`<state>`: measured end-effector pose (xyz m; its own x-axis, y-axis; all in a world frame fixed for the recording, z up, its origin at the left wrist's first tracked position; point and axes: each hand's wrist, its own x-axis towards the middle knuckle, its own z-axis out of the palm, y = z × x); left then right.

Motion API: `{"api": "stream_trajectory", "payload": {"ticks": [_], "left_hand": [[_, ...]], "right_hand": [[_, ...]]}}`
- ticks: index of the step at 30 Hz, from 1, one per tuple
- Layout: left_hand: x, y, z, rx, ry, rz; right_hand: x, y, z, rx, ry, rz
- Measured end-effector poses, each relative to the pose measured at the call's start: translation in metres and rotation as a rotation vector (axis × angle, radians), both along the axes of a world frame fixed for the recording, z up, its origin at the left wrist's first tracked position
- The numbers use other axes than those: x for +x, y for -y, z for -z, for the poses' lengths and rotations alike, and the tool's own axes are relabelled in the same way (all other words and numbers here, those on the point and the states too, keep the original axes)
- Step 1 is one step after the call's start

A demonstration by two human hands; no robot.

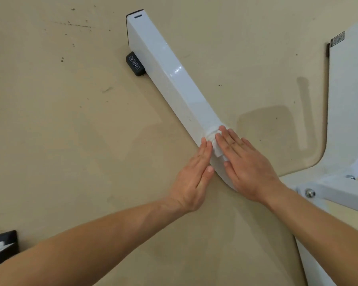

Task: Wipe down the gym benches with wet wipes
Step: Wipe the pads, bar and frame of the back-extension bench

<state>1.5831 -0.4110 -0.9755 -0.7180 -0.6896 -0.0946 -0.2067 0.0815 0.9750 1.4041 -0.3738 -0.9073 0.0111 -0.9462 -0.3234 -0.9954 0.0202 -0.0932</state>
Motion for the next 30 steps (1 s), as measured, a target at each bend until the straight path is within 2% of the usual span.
{"api": "stream_trajectory", "payload": {"ticks": [4,7,14,17,24,27,30], "left_hand": [[-0.001,-0.031,0.006,-0.017,0.013,0.131],[0.001,-0.032,0.008,-0.045,0.024,0.168],[-0.002,0.001,0.006,-0.052,0.066,0.016],[-0.004,-0.002,0.003,-0.057,0.069,0.019],[-0.004,-0.047,0.000,-0.128,0.107,0.186],[-0.002,-0.040,0.001,-0.229,0.136,0.198],[0.005,-0.024,0.007,-0.420,0.105,0.225]], "right_hand": [[-0.009,-0.059,-0.004,0.021,-0.046,0.023],[-0.008,-0.073,-0.005,0.022,-0.057,0.028],[0.006,-0.007,0.004,0.003,-0.047,0.081],[0.008,0.000,0.004,0.012,-0.068,0.066],[0.000,-0.076,-0.002,0.035,-0.067,0.098],[-0.001,-0.093,-0.002,-0.050,-0.004,0.145],[0.009,-0.081,0.003,-0.272,0.106,0.258]]}}
